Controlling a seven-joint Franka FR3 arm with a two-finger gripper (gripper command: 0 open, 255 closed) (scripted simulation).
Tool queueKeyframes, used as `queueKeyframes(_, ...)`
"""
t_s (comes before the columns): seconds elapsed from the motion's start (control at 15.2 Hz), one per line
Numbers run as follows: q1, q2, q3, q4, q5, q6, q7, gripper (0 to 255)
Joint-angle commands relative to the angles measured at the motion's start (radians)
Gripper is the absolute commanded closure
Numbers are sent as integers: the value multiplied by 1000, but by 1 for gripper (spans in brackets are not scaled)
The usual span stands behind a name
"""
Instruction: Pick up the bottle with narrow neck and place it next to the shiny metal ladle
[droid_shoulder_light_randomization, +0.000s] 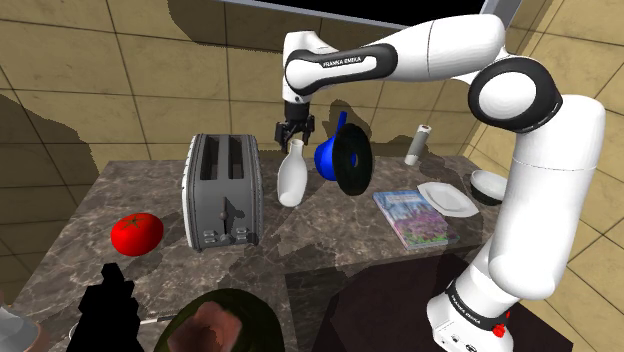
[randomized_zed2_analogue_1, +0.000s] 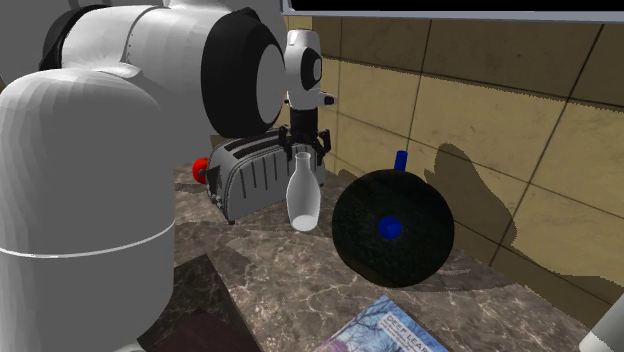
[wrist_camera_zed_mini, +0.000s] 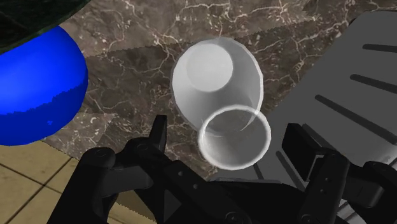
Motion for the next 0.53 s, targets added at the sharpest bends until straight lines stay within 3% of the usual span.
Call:
queueKeyframes(0.0, 0, 1, 0, -4, 0, 5, 0, 0)
queueKeyframes(0.33, 0, 1, 0, -4, 0, 5, 0, 0)
queueKeyframes(0.4, 0, 1, 0, -4, 0, 5, 0, 255)
queueKeyframes(0.46, 0, 1, 0, -4, 0, 5, 0, 255)
